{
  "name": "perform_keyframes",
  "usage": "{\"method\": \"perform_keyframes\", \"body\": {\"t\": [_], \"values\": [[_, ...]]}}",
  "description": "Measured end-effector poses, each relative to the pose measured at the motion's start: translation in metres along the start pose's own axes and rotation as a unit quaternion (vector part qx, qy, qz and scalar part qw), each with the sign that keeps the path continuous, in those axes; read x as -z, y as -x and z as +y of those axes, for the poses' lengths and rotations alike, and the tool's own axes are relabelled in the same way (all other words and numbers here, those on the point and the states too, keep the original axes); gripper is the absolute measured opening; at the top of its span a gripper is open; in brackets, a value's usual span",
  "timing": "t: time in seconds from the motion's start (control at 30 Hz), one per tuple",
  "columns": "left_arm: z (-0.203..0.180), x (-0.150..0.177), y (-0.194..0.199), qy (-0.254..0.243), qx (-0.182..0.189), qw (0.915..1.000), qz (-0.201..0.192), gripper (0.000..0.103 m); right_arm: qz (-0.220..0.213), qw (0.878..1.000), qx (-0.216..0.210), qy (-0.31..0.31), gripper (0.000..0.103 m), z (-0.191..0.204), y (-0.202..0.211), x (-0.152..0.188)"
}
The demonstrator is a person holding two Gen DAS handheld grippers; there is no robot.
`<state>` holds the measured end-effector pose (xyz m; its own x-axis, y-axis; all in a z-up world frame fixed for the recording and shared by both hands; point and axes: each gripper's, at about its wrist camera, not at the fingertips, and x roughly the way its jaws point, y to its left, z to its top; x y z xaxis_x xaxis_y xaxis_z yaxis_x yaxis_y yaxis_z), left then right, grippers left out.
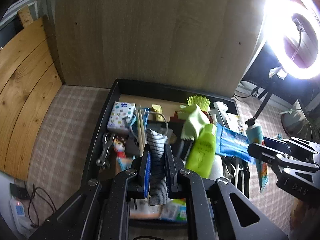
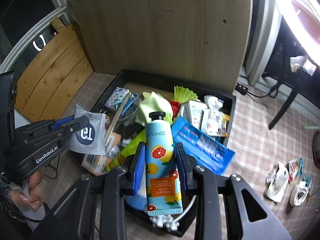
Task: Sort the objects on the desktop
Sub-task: 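Open the left tool to drop the pouch while the right tool drops the tube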
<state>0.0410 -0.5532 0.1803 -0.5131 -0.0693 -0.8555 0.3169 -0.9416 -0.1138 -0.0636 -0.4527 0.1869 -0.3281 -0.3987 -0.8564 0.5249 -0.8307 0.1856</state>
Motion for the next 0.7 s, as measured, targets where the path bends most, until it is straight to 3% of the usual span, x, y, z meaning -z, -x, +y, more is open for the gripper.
{"method": "perform_keyframes", "body": {"t": [0.37,0.4,0.43,0.5,0.53,0.7], "values": [[0.006,-0.031,-0.031,-0.001,-0.002,1.0,0.001,0.013,0.012,1.0,0.011,0.001,0.03,-0.002,-0.032,-0.035],[0.007,-0.033,-0.031,0.001,-0.002,1.0,-0.002,0.019,0.007,1.0,0.011,0.002,0.03,-0.003,-0.032,-0.037],[0.008,-0.035,-0.032,0.006,-0.005,1.0,-0.004,0.039,0.003,1.0,0.013,0.004,0.036,-0.004,-0.032,-0.039],[0.013,-0.039,-0.031,0.015,-0.007,0.9998,-0.009,0.064,0.001,1.0,0.013,0.0,0.051,-0.005,-0.031,-0.043],[0.015,-0.039,-0.029,0.016,-0.008,0.9997,-0.017,0.061,-0.002,1.0,0.01,-0.003,0.055,-0.007,-0.03,-0.044],[0.017,-0.037,-0.028,0.013,-0.01,0.9998,-0.009,0.061,-0.002,1.0,0.013,-0.002,0.055,-0.009,-0.029,-0.045]]}}
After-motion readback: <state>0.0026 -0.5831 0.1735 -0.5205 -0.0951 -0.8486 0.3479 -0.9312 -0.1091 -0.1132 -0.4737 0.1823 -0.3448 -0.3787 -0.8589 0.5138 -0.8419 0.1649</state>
